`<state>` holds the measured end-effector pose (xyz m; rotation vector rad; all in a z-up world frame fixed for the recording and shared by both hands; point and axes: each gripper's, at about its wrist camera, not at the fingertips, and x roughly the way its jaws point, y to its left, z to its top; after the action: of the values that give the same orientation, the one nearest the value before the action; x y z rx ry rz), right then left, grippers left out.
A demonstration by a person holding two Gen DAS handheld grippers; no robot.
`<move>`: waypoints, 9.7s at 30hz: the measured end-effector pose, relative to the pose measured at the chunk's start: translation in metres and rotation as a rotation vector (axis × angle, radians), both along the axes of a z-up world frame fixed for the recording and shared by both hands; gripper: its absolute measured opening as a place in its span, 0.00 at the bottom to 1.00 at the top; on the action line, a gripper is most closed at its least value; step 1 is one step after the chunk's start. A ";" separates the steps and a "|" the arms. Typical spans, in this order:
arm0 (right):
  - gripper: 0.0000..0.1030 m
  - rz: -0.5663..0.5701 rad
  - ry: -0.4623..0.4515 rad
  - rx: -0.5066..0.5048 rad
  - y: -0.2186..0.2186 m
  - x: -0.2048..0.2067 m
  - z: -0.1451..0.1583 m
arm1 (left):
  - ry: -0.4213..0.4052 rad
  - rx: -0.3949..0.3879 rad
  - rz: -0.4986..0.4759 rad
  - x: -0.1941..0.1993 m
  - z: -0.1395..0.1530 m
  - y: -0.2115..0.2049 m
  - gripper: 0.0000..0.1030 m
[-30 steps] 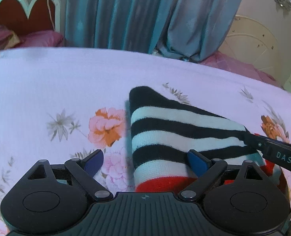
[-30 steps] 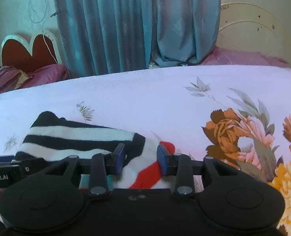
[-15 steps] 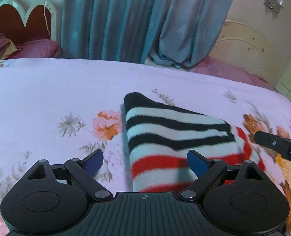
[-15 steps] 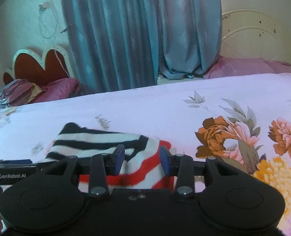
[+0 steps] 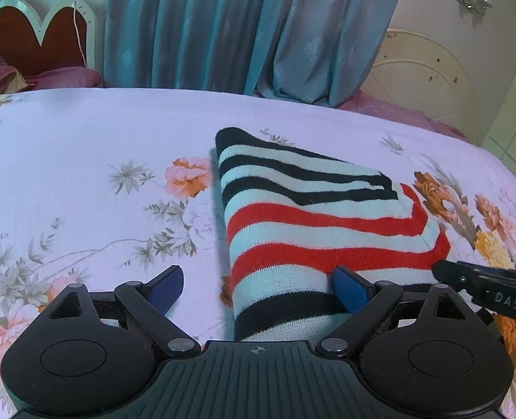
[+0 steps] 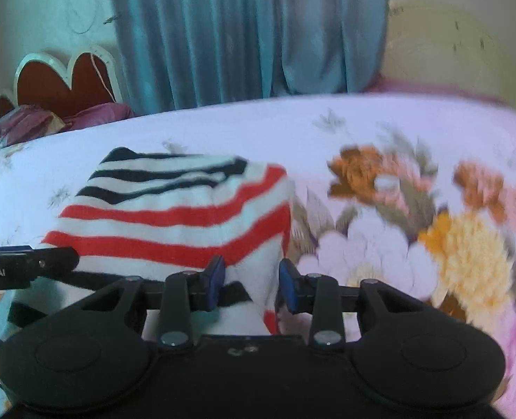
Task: Fold small clothes
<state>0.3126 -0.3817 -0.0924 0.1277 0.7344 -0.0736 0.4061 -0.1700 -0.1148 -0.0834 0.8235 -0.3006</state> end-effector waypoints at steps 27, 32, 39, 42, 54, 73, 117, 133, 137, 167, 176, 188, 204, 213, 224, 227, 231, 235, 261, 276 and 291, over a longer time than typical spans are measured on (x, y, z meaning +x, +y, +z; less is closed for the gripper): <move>0.42 0.029 0.050 0.139 -0.018 -0.088 0.005 | 0.121 -0.109 -0.027 -0.051 -0.003 0.035 0.89; 0.58 0.019 0.026 0.226 -0.031 -0.069 0.014 | 0.128 -0.151 0.003 -0.032 0.006 0.036 0.89; 0.64 0.009 0.067 0.411 -0.051 -0.017 0.002 | 0.186 -0.204 -0.005 0.005 -0.003 0.022 0.89; 0.65 0.004 0.103 0.457 -0.055 0.002 -0.011 | 0.221 -0.226 -0.024 0.015 -0.014 0.014 0.90; 0.42 0.089 0.111 0.562 -0.052 0.025 -0.034 | 0.222 -0.226 -0.116 0.031 -0.024 -0.010 0.79; 0.30 0.106 0.009 0.480 -0.017 0.012 0.013 | 0.080 -0.136 -0.131 0.008 0.027 -0.001 0.49; 0.44 0.175 0.112 0.538 0.298 0.088 -0.035 | 0.010 -0.103 -0.010 0.043 -0.025 0.401 0.75; 0.28 0.152 -0.018 0.312 0.336 0.123 0.017 | -0.067 -0.054 0.088 0.074 0.002 0.391 0.75; 0.21 0.135 0.043 0.201 0.345 0.144 -0.003 | 0.010 -0.020 0.099 0.088 -0.019 0.387 0.75; 0.27 0.076 0.017 0.220 0.346 0.011 0.008 | 0.009 -0.011 0.046 -0.016 -0.002 0.397 0.75; 0.26 0.056 0.095 0.238 0.346 -0.011 -0.029 | 0.043 -0.024 0.051 -0.039 -0.026 0.408 0.75; 0.51 0.046 0.121 0.225 0.347 -0.017 -0.031 | 0.027 0.035 0.089 -0.047 -0.017 0.399 0.77; 0.58 0.099 0.077 0.022 0.367 -0.032 -0.004 | -0.007 0.113 0.150 -0.080 0.002 0.378 0.88; 0.65 0.145 0.033 0.052 0.364 -0.081 0.026 | -0.019 0.147 0.189 -0.131 0.038 0.377 1.00; 0.84 0.269 0.027 0.152 0.347 -0.179 0.067 | -0.124 0.218 0.257 -0.242 0.102 0.379 1.00; 0.87 0.311 0.051 0.220 0.341 -0.200 0.075 | -0.162 0.171 0.240 -0.270 0.118 0.385 1.00; 0.95 0.320 0.035 0.230 0.340 -0.230 0.092 | -0.163 0.181 0.347 -0.302 0.132 0.395 1.00; 0.99 0.322 -0.041 0.183 0.349 -0.261 0.121 | -0.172 0.222 0.370 -0.330 0.142 0.397 1.00; 0.99 0.112 -0.352 -0.096 0.367 -0.339 0.188 | -0.240 0.189 0.352 -0.410 0.220 0.366 1.00; 0.99 0.105 -0.342 -0.104 0.366 -0.341 0.186 | -0.242 0.183 0.357 -0.416 0.222 0.359 1.00; 0.99 0.101 -0.330 -0.102 0.364 -0.337 0.179 | -0.237 0.184 0.362 -0.414 0.221 0.356 1.00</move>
<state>-0.0245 -0.0177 0.0865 0.0041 0.4060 0.0069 -0.0081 0.1857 0.1066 -0.0232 0.5837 0.1065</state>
